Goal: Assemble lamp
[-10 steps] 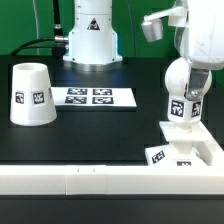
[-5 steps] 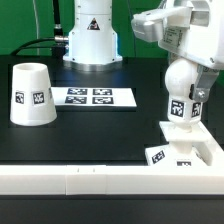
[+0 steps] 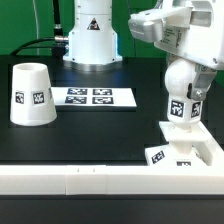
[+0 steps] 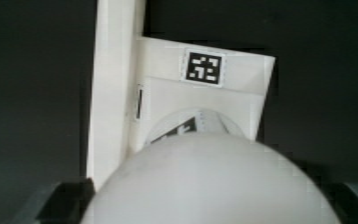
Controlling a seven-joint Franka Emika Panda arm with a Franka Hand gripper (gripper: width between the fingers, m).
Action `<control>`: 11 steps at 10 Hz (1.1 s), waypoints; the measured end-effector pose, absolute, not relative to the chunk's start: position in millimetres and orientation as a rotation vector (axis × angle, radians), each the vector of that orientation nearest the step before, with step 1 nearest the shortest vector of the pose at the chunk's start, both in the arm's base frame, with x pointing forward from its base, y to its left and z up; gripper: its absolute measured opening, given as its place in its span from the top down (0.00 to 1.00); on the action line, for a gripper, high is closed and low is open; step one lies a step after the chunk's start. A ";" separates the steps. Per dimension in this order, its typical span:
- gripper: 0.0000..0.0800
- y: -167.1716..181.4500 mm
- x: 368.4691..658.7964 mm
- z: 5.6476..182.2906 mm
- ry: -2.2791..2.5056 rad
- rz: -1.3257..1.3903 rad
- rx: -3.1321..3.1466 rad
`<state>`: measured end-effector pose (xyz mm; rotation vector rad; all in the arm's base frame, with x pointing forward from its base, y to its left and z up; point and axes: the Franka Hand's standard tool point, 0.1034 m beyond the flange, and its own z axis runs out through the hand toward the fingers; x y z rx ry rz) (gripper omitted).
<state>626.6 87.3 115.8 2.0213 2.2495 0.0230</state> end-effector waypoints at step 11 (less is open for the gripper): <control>0.28 81.1 624.6 114.5 1.162 0.011 2.867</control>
Offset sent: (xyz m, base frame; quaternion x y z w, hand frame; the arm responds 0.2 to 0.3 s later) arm -0.0014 -0.0093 -0.0035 0.0626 0.0206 0.2994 0.9519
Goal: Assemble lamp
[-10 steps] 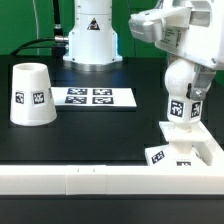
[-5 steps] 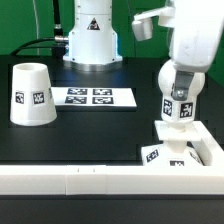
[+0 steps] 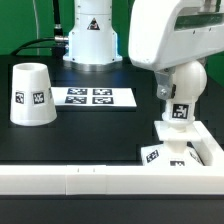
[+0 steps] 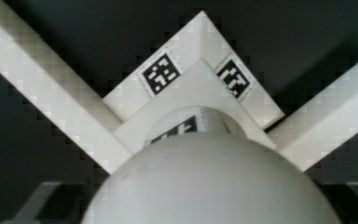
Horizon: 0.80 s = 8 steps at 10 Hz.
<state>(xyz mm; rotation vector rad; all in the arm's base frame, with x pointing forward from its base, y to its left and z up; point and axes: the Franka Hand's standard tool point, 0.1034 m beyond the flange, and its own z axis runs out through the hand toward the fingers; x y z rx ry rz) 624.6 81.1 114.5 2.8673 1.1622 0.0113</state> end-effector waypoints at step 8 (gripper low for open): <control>0.28 86.8 621.2 113.1 0.070 0.008 3.156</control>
Offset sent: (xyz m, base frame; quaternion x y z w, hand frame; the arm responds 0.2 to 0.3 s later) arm 0.0000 0.0000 0.0000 0.0000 0.0000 0.1938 0.9810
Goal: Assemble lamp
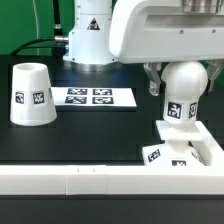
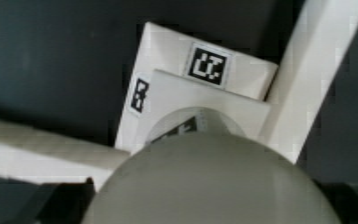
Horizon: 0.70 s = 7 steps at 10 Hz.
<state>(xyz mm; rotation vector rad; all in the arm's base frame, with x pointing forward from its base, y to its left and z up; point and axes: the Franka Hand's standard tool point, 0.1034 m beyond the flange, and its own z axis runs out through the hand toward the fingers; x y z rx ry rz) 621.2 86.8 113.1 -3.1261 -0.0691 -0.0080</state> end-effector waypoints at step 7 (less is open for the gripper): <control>0.28 87.5 629.6 111.6 0.888 0.093 -2.947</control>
Offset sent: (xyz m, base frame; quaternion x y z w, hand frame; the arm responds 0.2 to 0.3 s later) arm 0.0029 -0.0044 -0.0128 0.0260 -0.0660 0.2258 0.9716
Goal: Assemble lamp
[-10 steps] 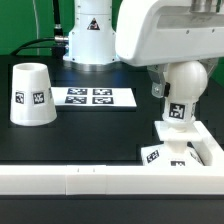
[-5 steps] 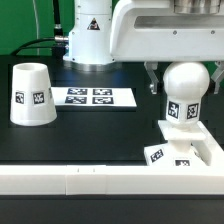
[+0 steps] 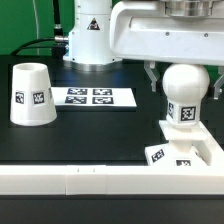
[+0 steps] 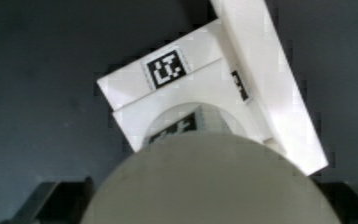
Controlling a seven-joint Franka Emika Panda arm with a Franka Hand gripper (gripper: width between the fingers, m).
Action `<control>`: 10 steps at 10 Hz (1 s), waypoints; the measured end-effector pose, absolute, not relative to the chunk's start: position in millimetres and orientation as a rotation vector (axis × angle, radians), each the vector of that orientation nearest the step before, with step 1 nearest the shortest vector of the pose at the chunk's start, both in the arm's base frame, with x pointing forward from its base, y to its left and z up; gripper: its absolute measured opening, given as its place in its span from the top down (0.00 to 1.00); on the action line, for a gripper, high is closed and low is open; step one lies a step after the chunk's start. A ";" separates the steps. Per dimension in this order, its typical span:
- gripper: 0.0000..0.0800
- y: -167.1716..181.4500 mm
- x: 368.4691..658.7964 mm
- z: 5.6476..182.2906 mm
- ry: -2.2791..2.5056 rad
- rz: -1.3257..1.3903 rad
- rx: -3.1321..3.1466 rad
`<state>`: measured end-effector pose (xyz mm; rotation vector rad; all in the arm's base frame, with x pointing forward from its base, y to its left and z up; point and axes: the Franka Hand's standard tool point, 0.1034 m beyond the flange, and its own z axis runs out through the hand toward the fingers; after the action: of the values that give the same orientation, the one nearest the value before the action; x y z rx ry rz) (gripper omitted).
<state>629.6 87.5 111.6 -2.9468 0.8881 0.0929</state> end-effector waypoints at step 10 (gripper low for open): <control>0.13 96.0 633.5 119.2 0.270 0.028 -3.060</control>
Offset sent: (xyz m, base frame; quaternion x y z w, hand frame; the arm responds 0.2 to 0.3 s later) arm 0.0000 0.0000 0.0000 0.0000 0.0000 0.0000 1.0000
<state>633.5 96.0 119.2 -3.0603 0.2699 0.0281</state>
